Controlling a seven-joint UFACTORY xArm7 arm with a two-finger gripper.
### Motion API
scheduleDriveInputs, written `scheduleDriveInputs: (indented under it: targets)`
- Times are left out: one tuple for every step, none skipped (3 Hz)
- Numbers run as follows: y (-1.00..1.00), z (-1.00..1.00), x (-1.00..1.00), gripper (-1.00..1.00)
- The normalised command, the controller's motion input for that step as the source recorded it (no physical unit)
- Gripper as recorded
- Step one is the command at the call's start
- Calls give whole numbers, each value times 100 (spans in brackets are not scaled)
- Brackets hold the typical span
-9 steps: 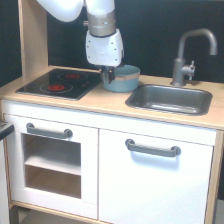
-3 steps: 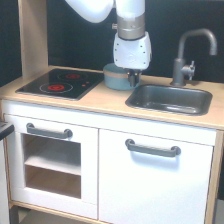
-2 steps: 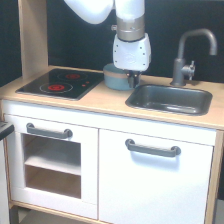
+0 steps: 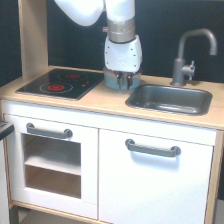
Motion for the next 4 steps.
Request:
scheduleDriveInputs:
  targets:
    - [15, 100, 100, 100]
    - [54, 50, 100, -76]
    - [100, 15, 58, 94]
    - [100, -100, 100, 39]
